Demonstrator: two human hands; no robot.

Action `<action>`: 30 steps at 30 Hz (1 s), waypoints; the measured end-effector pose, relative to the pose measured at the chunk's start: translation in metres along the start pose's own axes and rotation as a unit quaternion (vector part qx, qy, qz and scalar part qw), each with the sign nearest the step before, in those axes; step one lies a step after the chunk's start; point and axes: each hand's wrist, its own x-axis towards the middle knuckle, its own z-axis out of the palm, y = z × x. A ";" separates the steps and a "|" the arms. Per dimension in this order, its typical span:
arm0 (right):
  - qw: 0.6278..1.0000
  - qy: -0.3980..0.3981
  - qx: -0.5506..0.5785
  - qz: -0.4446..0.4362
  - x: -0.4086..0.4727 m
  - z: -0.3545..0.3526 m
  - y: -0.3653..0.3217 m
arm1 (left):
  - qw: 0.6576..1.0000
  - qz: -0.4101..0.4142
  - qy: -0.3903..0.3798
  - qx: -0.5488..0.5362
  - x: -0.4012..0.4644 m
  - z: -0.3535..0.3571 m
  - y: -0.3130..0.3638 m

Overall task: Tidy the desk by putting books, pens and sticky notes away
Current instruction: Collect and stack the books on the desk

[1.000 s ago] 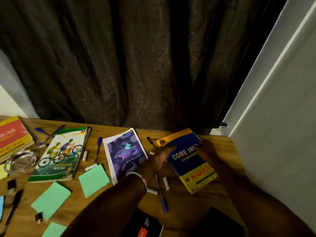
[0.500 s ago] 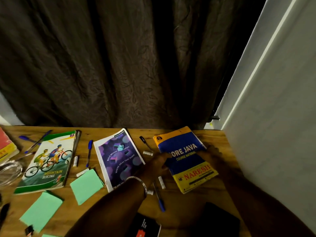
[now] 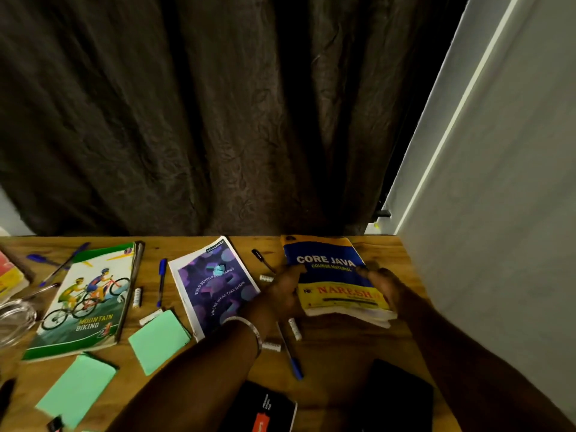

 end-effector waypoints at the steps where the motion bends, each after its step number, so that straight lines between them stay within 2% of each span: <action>1: 0.999 -0.019 0.017 0.021 -0.002 -0.001 0.000 | 1.000 0.003 -0.002 0.000 -0.004 0.001 0.005; 3: 0.996 -0.052 0.061 0.041 -0.006 0.001 0.002 | 1.000 0.023 -0.004 0.005 -0.011 -0.001 0.013; 6: 0.996 -0.031 0.087 0.022 -0.018 0.005 -0.003 | 0.998 0.050 -0.013 0.047 -0.009 -0.008 0.022; 11: 0.978 0.025 0.163 -0.128 -0.033 -0.007 -0.002 | 0.981 0.125 -0.081 0.121 -0.008 -0.015 0.027; 14: 0.961 0.098 0.120 -0.228 -0.046 -0.013 -0.001 | 0.972 0.172 -0.086 0.138 -0.013 -0.006 0.023; 17: 0.948 0.139 0.087 -0.271 -0.061 -0.018 0.001 | 0.946 0.250 -0.083 0.190 -0.010 0.002 0.021; 21: 0.941 0.179 0.045 -0.282 -0.066 -0.026 0.016 | 0.947 0.235 -0.069 0.209 -0.007 0.015 0.009; 24: 0.955 0.188 0.023 -0.227 -0.062 -0.022 0.022 | 0.953 0.210 -0.043 0.213 -0.001 0.011 -0.003; 27: 0.961 0.194 0.013 -0.199 -0.060 -0.020 0.024 | 0.954 0.220 -0.081 0.188 0.036 -0.002 -0.029; 29: 0.954 0.211 0.010 -0.214 -0.063 -0.020 0.025 | 0.968 0.191 -0.092 0.133 0.068 -0.007 -0.049; 30: 0.946 0.224 0.011 -0.234 -0.065 -0.020 0.025 | 0.971 0.171 -0.091 0.143 0.066 -0.007 -0.050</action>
